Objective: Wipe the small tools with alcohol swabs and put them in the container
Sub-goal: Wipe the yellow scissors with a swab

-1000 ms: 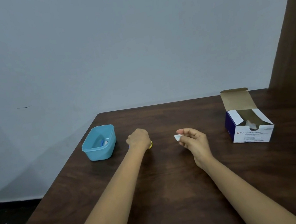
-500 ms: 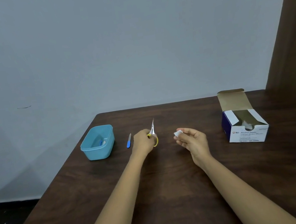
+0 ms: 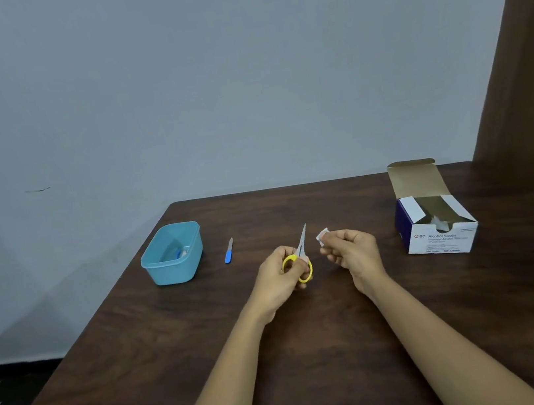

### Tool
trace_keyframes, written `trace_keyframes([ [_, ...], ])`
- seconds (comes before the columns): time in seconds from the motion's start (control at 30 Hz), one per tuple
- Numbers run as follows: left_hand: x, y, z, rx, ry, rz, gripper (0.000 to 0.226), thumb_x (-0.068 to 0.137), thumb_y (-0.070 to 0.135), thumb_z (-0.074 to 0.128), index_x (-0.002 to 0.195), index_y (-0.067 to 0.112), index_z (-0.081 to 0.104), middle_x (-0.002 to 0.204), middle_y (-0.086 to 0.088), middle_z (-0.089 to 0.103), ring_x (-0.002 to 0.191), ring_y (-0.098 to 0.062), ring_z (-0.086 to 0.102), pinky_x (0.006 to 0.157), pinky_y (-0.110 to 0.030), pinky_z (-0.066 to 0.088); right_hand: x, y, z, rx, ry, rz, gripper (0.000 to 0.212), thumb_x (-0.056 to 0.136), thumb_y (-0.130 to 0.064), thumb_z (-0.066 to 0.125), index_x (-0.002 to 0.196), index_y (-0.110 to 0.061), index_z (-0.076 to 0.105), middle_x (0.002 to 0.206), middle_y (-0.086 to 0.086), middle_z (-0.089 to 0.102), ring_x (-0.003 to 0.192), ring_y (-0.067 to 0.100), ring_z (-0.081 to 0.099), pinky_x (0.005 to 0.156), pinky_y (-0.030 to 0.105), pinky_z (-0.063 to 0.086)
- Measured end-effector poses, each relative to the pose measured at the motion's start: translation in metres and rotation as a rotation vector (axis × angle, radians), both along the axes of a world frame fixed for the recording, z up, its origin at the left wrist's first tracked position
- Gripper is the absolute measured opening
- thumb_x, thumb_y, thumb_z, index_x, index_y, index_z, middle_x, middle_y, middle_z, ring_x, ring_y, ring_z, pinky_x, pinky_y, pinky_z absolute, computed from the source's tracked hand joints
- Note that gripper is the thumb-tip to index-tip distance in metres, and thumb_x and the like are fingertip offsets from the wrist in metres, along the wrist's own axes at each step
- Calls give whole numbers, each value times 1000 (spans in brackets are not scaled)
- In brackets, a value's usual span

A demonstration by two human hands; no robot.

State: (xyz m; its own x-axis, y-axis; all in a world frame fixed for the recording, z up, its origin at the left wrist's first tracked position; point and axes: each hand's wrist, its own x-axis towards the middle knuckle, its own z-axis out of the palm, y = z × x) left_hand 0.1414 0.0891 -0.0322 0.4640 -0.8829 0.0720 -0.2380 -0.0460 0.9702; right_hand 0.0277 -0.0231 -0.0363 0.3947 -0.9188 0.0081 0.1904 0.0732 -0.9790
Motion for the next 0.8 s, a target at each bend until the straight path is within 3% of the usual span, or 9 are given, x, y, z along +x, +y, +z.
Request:
trace_keyframes([
  [0.13, -6, 1, 2, -17, 15, -43, 11, 92, 23, 62, 96, 17, 55, 84, 1, 63, 72, -8, 59, 66, -23, 51, -2, 2, 2, -48, 54, 21, 20, 80, -25, 76, 77, -5, 72, 69, 9, 68, 60, 13, 59, 57, 24, 48],
  [0.3, -4, 0, 1, -52, 199, -53, 11, 100, 17, 48, 105, 9, 54, 81, -1, 59, 73, -10, 53, 66, -23, 47, -2, 3, 3, 10, -2, 58, 22, 85, -21, 72, 89, 0, 66, 75, 9, 68, 73, 15, 66, 65, 23, 55],
  [0.4, -3, -1, 3, -70, 293, 36, 10, 101, 11, 44, 105, 7, 53, 82, -2, 58, 71, -9, 53, 67, -22, 49, -2, 6, 6, 68, -34, 155, 13, 90, -15, 65, 85, -4, 62, 80, 9, 68, 79, 17, 69, 68, 26, 56],
  [0.63, 6, 0, -1, -91, 316, 185, 14, 93, 14, 61, 105, 8, 66, 90, -7, 69, 72, -12, 62, 72, -27, 55, 1, 22, 8, 11, 17, 469, 9, 90, -12, 64, 87, -5, 62, 90, 9, 72, 86, 19, 69, 80, 30, 56],
  [0.8, 6, 3, 1, -111, 218, 241, 13, 89, 18, 67, 101, 15, 71, 85, -2, 72, 70, -8, 63, 62, -20, 55, 1, 24, 9, -35, 53, 373, 14, 86, -4, 68, 79, -4, 56, 81, 10, 71, 72, 16, 66, 71, 27, 58],
])
